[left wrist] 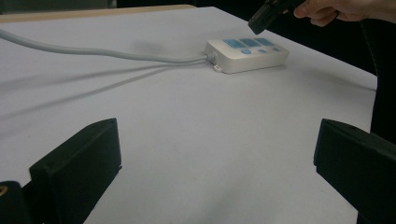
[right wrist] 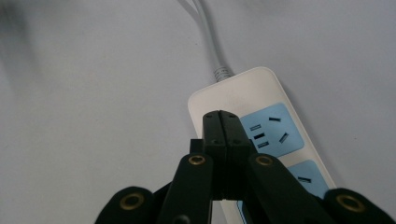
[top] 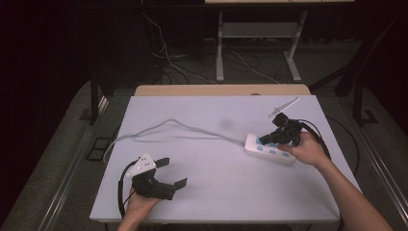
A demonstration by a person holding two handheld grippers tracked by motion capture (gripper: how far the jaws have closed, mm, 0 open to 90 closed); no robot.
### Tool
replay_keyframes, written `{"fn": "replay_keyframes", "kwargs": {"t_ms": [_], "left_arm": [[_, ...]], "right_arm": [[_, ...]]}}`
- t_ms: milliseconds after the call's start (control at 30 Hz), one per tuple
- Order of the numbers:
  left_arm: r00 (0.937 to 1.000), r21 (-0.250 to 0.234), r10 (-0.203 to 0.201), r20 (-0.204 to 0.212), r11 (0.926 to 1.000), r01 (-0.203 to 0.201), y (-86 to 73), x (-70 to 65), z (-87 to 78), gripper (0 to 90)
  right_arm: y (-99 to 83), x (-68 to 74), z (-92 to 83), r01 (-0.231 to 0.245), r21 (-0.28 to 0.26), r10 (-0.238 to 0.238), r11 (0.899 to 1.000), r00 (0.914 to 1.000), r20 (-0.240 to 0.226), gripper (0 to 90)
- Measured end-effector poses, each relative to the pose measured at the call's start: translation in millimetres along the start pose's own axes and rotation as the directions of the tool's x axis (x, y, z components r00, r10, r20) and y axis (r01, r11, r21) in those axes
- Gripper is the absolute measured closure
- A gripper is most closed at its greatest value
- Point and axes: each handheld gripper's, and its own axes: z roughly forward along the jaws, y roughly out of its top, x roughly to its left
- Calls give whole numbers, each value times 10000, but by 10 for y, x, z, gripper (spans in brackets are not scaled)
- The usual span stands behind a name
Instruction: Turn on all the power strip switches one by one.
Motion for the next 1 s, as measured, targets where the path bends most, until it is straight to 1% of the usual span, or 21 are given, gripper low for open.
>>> {"fn": "replay_keyframes", "kwargs": {"t_ms": [300,800,933,1000], "left_arm": [[10000,-19,-9,-24,10000,9,0,1,-4,0],[10000,-25,-9,-37,10000,9,1,0,-5,0],[10000,-11,-27,-42,10000,27,-1,-1,-5,0],[10000,-11,1,-31,10000,-1,0,0,-3,0]], "right_arm": [[-11,-27,93,-38,206,38,9998,10000,2,900],[-83,-77,218,-255,284,257,9993,9996,-64,900],[-79,-72,245,-161,311,163,9994,9998,-71,900],[-78,-68,243,-104,318,103,9994,9999,54,900]]}}
